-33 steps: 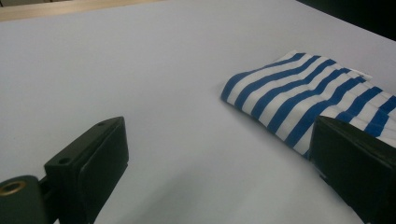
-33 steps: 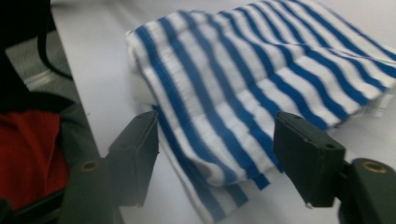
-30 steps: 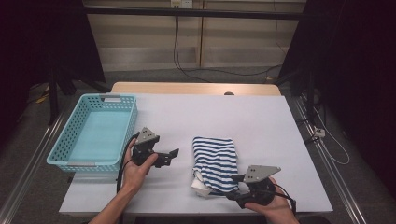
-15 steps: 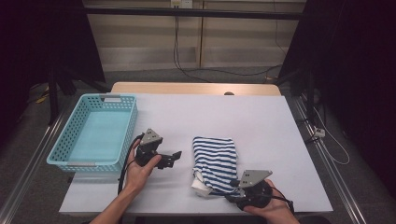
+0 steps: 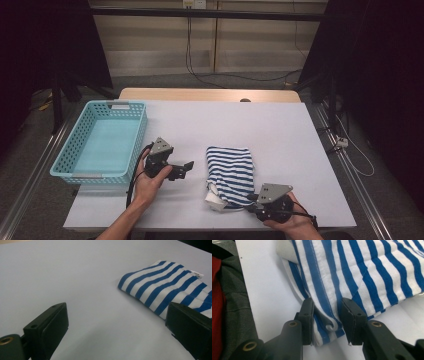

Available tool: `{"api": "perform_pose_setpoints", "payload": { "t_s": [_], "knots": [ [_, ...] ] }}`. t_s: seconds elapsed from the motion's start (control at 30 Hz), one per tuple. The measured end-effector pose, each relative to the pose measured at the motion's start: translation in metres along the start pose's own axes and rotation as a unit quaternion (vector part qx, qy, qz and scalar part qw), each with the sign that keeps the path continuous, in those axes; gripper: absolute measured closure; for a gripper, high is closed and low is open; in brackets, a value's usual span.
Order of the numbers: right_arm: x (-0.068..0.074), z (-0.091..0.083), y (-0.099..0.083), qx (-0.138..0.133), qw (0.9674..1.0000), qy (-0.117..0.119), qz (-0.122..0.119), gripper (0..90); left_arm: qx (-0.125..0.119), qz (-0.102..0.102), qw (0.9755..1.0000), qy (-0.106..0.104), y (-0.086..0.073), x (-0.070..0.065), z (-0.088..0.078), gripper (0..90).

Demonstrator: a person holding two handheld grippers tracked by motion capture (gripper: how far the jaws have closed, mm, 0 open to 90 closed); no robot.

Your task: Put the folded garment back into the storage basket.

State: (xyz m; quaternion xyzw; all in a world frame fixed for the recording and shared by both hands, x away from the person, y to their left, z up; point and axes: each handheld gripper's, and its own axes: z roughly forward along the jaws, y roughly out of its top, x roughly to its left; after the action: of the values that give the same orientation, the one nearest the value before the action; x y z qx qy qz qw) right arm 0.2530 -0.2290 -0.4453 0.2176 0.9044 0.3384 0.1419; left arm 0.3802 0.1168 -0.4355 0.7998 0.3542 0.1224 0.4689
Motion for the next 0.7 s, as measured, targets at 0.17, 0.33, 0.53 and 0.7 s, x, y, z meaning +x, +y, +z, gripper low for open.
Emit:
{"api": "perform_pose_setpoints", "payload": {
  "t_s": [0.17, 0.33, 0.53, 0.7],
  "knots": [
    [-0.002, 0.001, 0.001, 0.0, 0.9999, -0.001, -0.012, 60.5, 0.001, -0.004, 1.0, 0.003, 0.0, 0.0, 0.0, 4.3],
    [-0.006, 0.005, 0.003, -0.007, 0.9996, 0.013, 0.022, 72.5, -0.006, -0.016, 0.9998, 0.006, 0.001, -0.002, 0.001, 4.3],
    [-0.009, 0.008, 0.006, -0.009, 0.9988, 0.02, 0.044, 81.3, -0.005, -0.007, 0.9999, 0.008, 0.001, 0.0, 0.001, 5.2],
    [-0.014, 0.007, 0.006, -0.021, 0.9969, 0.032, 0.069, 82.8, 0.005, 0.01, 0.9999, 0.007, 0.003, 0.002, 0.0, 5.5]
  ]
}}
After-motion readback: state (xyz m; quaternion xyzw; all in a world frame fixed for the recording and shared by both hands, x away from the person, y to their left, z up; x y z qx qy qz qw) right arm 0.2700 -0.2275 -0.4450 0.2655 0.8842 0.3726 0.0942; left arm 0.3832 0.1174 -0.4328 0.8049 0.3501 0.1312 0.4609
